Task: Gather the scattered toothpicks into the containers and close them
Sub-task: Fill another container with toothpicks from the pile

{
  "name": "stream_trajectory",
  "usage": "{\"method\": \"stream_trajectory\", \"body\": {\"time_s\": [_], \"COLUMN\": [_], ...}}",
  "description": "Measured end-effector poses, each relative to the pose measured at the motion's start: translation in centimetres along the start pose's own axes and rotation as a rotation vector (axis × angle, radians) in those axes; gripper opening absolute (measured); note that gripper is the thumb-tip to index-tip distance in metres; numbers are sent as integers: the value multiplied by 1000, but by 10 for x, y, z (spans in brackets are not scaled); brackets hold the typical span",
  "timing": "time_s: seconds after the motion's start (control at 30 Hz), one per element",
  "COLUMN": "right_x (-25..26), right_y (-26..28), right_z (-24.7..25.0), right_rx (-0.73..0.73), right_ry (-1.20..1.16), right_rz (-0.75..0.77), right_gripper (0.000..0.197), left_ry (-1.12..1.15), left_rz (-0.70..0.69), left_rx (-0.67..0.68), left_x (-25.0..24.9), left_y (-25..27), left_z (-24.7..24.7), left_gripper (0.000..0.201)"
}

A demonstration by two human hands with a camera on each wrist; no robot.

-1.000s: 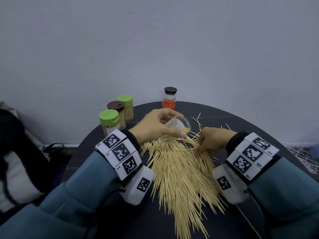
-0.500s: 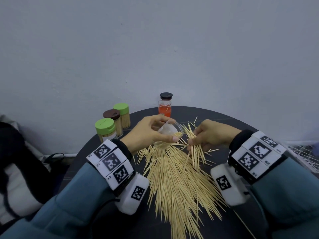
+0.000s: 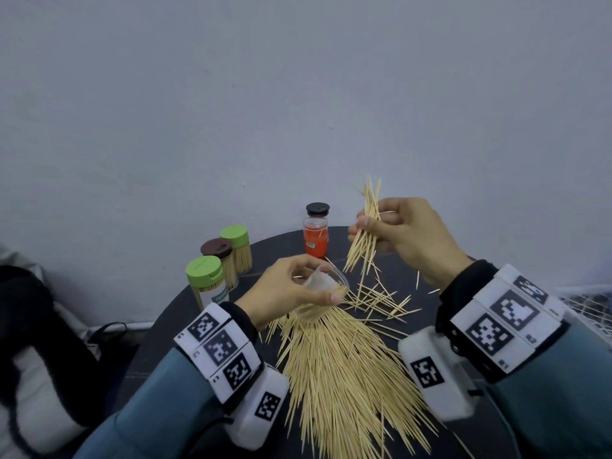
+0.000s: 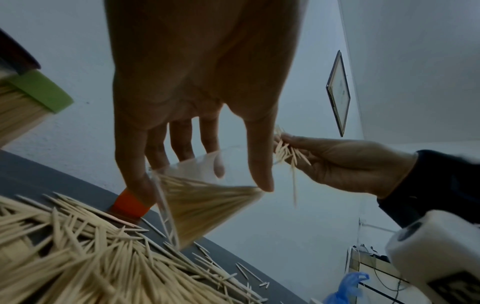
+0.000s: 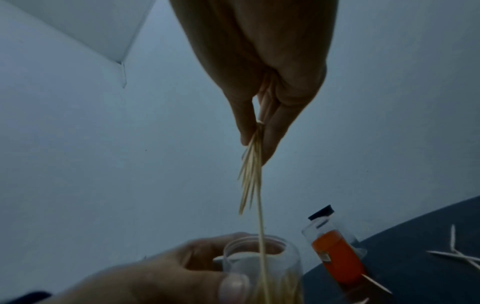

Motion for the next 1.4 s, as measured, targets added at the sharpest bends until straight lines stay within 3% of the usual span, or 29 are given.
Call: {"method": "stream_trajectory", "body": {"time_s": [0.17,0.37,0.67,0.93,1.07,1.2,1.4], "right_x": [-15,-33,-45,-50,-56,-72,-75], "right_y": [4,14,15,14,12,13,20], "right_z": [-11,-29,-45,-47,-45,-54,-55], "right_rx": [-57,-55,17,60,47,159,209], "right_ry": [61,28,-5,-51,60,196,208], "right_rz": [49,103,96,7,-35,-160,-318], "right_gripper": [5,7,14,23,27,32,42], "left_ry": [29,192,244,198,183,180,176], "left_rz": [17,34,24,17,8,13,-3], "left_rx": [56,27,19,43,59,60,55], "left_x": [2,3,1,2,1,2,-1], "left_y": [1,1,0,1,0,1,1], "left_z": [-10,-8,-4,-7,-8,-9,-7], "left_gripper": [55,37,58,55,56,59,55]}}
Point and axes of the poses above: each hand's wrist, its own y-axis away from the middle knuckle, its own z-axis out of the back of the hand, x = y × z, the point moved 10 cm from there along -y, towards the middle knuckle, and after that the axes turned 4 degrees about -z, right-handed, at the moved point
